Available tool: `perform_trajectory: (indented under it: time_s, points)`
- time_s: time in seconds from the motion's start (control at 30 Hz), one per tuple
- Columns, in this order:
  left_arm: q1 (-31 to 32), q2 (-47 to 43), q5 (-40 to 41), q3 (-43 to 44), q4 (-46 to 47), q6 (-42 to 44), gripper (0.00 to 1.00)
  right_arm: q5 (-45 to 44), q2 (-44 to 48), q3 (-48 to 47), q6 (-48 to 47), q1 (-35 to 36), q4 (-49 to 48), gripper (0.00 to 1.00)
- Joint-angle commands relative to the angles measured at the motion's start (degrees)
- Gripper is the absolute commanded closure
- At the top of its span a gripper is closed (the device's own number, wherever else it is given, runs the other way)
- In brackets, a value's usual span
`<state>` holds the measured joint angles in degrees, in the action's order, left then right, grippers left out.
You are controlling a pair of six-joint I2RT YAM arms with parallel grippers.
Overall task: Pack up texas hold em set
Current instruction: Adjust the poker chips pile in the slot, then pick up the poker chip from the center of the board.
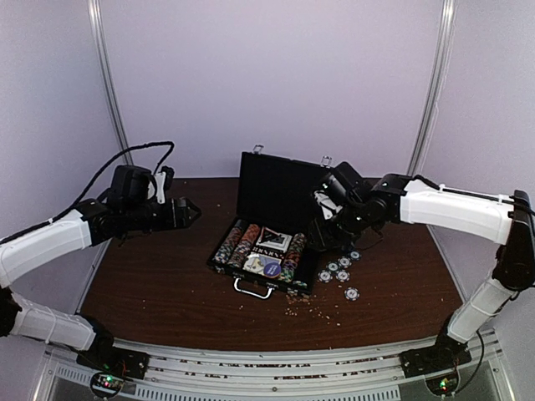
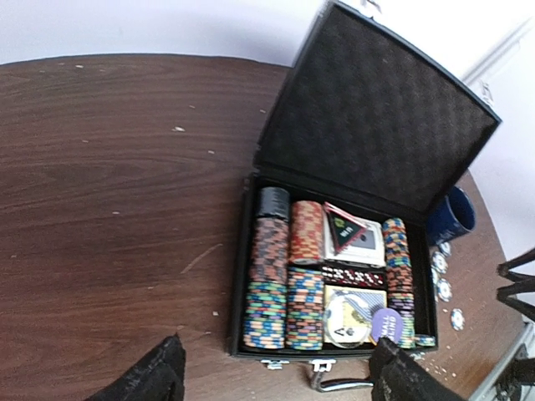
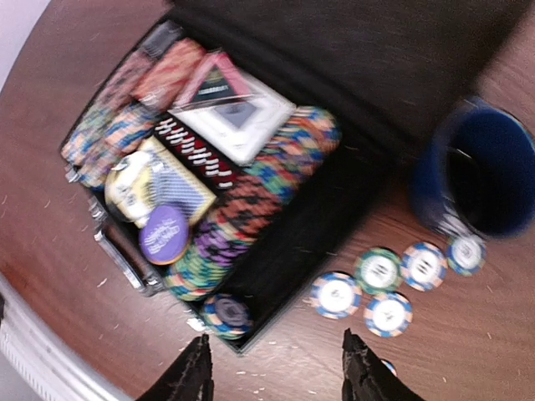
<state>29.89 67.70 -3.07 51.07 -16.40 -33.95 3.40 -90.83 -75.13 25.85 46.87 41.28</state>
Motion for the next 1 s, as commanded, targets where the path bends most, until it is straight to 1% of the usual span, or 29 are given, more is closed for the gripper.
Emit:
perform_trajectory:
  time_s: [0.0,0.07,0.13,0.27,0.37,0.47,0.63,0.77,0.97]
  points:
    - [-1.0,-3.4,9.7,-0.5,-3.2,-0.6,0.20,-15.3,4.3,7.5,10.2,-2.0,-1.5,0.48]
    - [-1.2,-4.4,11.6,-0.8,-3.8,-1.5,0.19,-17.9,5.3,10.5,14.3,-3.5,-0.8,0.47]
    - [-1.3,-5.3,12.4,-1.4,-3.8,-2.3,0.19,-18.7,6.0,13.6,17.1,-5.3,-1.3,0.46]
    - [-1.5,-6.7,13.5,-2.8,-3.8,-5.3,0.18,-20.3,5.2,16.3,19.9,-8.1,-2.5,0.45]
    - [-1.5,-7.6,14.3,-3.8,-3.8,-7.5,0.18,-20.3,2.5,16.0,19.6,-10.2,-3.3,0.45]
    - [-1.5,-8.6,14.7,-4.8,-3.5,-9.2,0.17,-21.1,-0.4,14.3,18.6,-11.4,-4.0,0.41]
    - [-1.5,-9.4,14.9,-5.7,-3.2,-10.6,0.17,-19.0,-4.2,13.2,17.3,-13.7,-7.4,0.38]
    - [-1.6,-9.3,15.1,-5.6,-3.2,-10.7,0.17,-17.2,-5.7,13.5,16.7,-15.4,-10.4,0.38]
    - [-1.6,-9.0,15.3,-5.7,-3.2,-10.9,0.17,-15.3,-8.9,12.4,15.7,-16.2,-12.3,0.41]
